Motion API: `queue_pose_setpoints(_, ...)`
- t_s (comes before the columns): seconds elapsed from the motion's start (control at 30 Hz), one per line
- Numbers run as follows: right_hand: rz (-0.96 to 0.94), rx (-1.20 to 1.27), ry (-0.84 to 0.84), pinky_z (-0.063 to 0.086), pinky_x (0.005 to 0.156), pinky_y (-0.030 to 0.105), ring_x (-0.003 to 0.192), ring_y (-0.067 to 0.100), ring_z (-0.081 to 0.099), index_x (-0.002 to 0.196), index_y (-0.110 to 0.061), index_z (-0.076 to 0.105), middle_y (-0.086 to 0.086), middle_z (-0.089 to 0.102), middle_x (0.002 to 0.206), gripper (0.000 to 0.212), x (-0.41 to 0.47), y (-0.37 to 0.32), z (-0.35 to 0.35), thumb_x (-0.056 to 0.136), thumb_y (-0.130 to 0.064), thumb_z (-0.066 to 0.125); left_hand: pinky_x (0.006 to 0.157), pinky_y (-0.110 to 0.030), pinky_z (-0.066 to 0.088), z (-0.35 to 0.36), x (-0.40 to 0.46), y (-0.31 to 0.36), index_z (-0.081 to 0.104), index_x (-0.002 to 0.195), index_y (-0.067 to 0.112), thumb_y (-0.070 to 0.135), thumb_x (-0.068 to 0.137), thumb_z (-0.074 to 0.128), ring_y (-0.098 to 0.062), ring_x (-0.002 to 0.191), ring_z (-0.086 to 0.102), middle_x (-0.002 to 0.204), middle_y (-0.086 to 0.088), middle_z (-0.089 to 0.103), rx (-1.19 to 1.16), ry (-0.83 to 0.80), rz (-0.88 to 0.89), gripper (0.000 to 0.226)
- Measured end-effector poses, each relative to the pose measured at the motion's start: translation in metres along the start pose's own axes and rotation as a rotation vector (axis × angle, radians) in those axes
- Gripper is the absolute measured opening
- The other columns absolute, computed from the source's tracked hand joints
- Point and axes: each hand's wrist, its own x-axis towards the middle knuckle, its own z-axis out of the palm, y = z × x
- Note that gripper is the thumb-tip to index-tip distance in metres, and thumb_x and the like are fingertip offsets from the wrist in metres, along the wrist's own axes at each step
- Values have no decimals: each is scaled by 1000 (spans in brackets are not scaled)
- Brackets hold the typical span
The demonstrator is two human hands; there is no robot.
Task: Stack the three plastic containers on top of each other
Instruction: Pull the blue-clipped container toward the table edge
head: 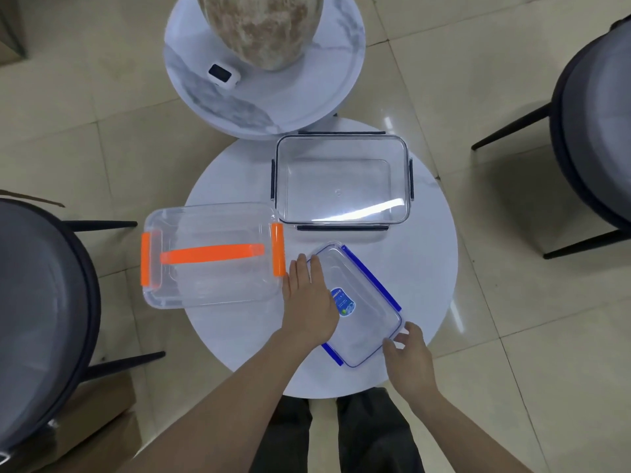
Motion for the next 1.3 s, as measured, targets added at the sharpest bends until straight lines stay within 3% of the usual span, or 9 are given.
queue_pose_setpoints(0.1,22,-21,-28,57,86,39,90,23,63,114,-13,45,14,65,113,17,7,8,-1,99,-14,53,125,-44,11,2,-2,1,6,157,8,14,94,55,-33,151,15,162,-17,16,-22,18,-9,81)
queue_pose_setpoints(0.2,30,78,-65,58,81,37,98,26,65,123,-14,47,12,61,118,27,10,11,-5,98,-15,58,122,-44,23,5,-5,1,9,157,7,9,92,57,-34,148,23,160,-18,21,-99,33,-40,80)
queue_pose_setpoints(0.33,50,153,-73,59,87,48,110,35,65,130,-15,49,10,61,120,39,14,13,-13,95,-15,64,115,-40,39,8,-9,-2,15,157,9,10,93,62,-30,141,36,155,-17,32,-144,54,-84,79)
queue_pose_setpoints(0.5,90,125,-1,59,86,48,106,33,66,131,-14,51,10,63,118,36,26,14,-16,97,-15,60,101,-32,49,8,-14,-14,39,146,9,11,100,49,-25,123,55,138,-13,53,-129,132,-123,47)
queue_pose_setpoints(0.63,57,25,44,59,89,45,99,29,67,115,-14,59,9,66,112,18,31,16,-17,102,-21,50,84,-30,54,12,-20,-23,55,126,10,15,102,46,-25,105,66,122,-10,66,-276,152,-222,26)
queue_pose_setpoints(0.77,19,0,51,57,82,38,93,27,67,106,-16,59,8,67,105,14,32,18,-20,103,-23,48,70,-24,49,12,-20,-26,54,130,12,17,101,52,-25,108,66,125,-10,67,-415,134,-310,29)
queue_pose_setpoints(0.93,7,-31,55,55,74,31,89,25,68,107,-13,62,8,68,103,17,37,21,-22,103,-23,49,76,-30,56,11,-15,-34,53,135,12,15,98,58,-26,113,64,132,-9,64,-557,103,-342,37)
queue_pose_setpoints(1.1,10,-51,48,57,84,38,92,26,67,109,-9,64,9,68,102,23,39,19,-24,103,-24,48,94,-39,57,11,-15,-37,59,131,9,13,96,61,-20,101,62,125,-9,68,-671,117,-397,36)
queue_pose_setpoints(1.3,-24,-77,58,54,75,32,88,25,67,101,-8,66,10,69,96,25,39,19,-27,103,-23,46,96,-45,57,14,-23,-37,62,130,9,14,95,63,-26,110,67,124,-9,70,-684,123,-407,36)
